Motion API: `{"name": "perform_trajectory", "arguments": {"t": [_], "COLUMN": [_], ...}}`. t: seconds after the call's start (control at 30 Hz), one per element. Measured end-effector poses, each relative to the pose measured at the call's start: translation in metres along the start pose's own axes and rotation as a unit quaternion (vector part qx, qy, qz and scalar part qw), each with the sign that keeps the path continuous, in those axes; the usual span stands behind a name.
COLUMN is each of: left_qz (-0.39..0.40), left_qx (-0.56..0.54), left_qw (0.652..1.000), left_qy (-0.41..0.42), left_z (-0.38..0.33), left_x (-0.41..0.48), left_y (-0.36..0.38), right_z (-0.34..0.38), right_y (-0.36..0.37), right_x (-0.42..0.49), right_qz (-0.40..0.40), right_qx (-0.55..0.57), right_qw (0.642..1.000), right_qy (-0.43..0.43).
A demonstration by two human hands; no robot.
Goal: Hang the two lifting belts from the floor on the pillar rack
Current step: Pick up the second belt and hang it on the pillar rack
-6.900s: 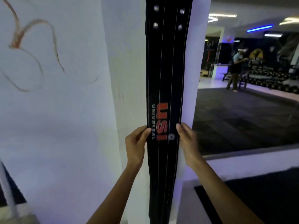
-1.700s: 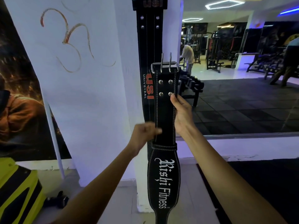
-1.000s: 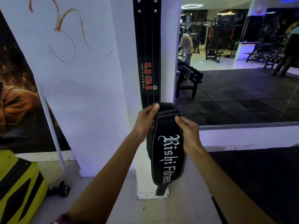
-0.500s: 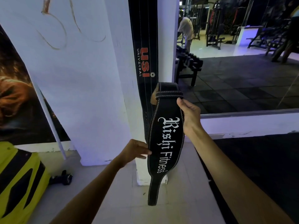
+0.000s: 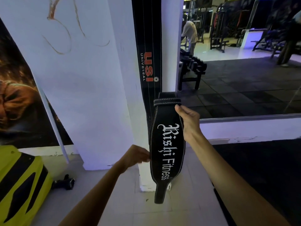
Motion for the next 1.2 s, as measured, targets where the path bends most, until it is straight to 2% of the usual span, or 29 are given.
{"name": "perform_trajectory", "arguments": {"t": [0.1, 0.17, 0.3, 0.47, 0.57, 0.73, 0.8, 0.87, 0.97, 1.03, 1.13, 1.2], "left_qz": [-0.056, -0.052, -0.098, -0.138, -0.129, -0.13, -0.128, -0.127, -0.124, -0.119, -0.08, -0.032], "left_qx": [-0.155, -0.239, -0.351, -0.398, -0.385, -0.374, -0.371, -0.372, -0.37, -0.371, -0.351, -0.311], "left_qw": [0.984, 0.963, 0.928, 0.899, 0.904, 0.907, 0.908, 0.907, 0.907, 0.908, 0.921, 0.937], "left_qy": [0.066, 0.109, 0.081, 0.117, 0.136, 0.145, 0.147, 0.148, 0.157, 0.154, 0.149, 0.158], "left_z": [-0.062, -0.113, -0.141, -0.143, -0.141, -0.141, -0.143, -0.141, -0.129, -0.117, -0.101, -0.092], "left_x": [0.013, 0.021, 0.032, 0.037, 0.038, 0.035, 0.034, 0.033, 0.031, 0.029, 0.023, 0.019], "left_y": [-0.022, -0.027, -0.019, -0.021, -0.021, -0.018, -0.02, -0.021, -0.019, -0.02, -0.016, -0.001], "right_z": [0.0, 0.001, -0.002, -0.04, -0.059, -0.007, -0.012, -0.04, -0.08, -0.078, -0.042, -0.016], "right_y": [0.007, 0.012, 0.009, -0.039, -0.056, -0.011, -0.012, -0.035, -0.067, -0.064, -0.034, -0.003], "right_x": [0.002, 0.0, -0.011, -0.023, -0.037, -0.02, -0.023, -0.038, -0.05, -0.045, -0.014, 0.006], "right_qz": [0.025, 0.05, 0.092, 0.079, 0.099, 0.088, 0.09, 0.077, 0.153, 0.199, 0.163, 0.178], "right_qx": [-0.005, -0.009, -0.053, -0.185, -0.249, -0.131, -0.129, -0.204, -0.357, -0.319, -0.102, 0.002], "right_qw": [1.0, 0.999, 0.994, 0.978, 0.963, 0.985, 0.985, 0.974, 0.922, 0.923, 0.967, 0.963], "right_qy": [-0.005, 0.0, -0.027, -0.05, -0.036, -0.072, -0.076, -0.067, 0.003, 0.079, 0.166, 0.202]}}
Point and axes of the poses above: each hand's wrist, its own x-axis towards the middle knuckle, its own y-axis out of the palm, z = x × y, the point moved 6 cm from there along x, towards the middle knuckle, and after that the axes turned 2 degrees about -z, right-handed, at the moved point
